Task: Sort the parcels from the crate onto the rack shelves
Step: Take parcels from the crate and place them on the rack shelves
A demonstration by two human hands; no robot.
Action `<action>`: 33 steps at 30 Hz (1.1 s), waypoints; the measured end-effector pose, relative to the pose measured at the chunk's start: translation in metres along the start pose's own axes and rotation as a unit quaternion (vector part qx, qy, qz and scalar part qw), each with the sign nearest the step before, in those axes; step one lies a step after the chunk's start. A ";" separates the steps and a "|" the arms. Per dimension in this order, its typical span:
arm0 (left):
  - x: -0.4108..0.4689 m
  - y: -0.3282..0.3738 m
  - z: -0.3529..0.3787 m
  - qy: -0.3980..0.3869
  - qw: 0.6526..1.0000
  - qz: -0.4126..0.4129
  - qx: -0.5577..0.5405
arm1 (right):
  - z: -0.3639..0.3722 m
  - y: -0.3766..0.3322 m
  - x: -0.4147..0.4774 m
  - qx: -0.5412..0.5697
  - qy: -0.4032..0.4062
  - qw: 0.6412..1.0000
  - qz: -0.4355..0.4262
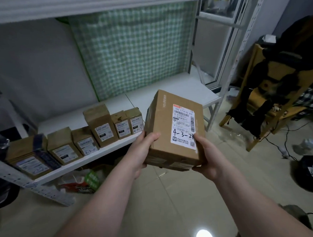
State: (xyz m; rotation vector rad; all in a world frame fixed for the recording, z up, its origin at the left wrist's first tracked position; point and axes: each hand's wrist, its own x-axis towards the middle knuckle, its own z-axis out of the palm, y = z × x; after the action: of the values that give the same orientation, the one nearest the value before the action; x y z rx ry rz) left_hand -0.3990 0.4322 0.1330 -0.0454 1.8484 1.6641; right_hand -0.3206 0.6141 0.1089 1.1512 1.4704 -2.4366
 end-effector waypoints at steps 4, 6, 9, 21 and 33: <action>0.029 0.008 0.018 0.001 0.999 -0.022 0.022 | -0.015 -0.017 0.039 0.007 0.002 1.000 0.023; 0.045 0.015 0.027 -0.004 1.000 -0.021 0.019 | -0.022 -0.030 0.061 0.001 -0.001 1.000 0.023; 0.082 0.031 0.042 0.014 1.000 -0.020 0.009 | -0.030 -0.060 0.100 0.002 -0.020 1.000 0.021; 0.246 0.076 0.137 0.174 0.985 -0.012 -0.018 | -0.092 -0.191 0.284 -0.151 -0.124 0.981 -0.017; 0.354 0.005 0.102 0.229 0.973 0.001 0.033 | -0.050 -0.153 0.416 -0.298 -0.177 0.935 -0.077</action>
State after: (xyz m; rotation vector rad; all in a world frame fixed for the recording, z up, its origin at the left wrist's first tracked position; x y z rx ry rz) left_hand -0.6378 0.6610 -0.0293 -0.4323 2.2357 1.6935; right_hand -0.6535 0.8615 -0.0538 0.4622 2.0089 -1.8991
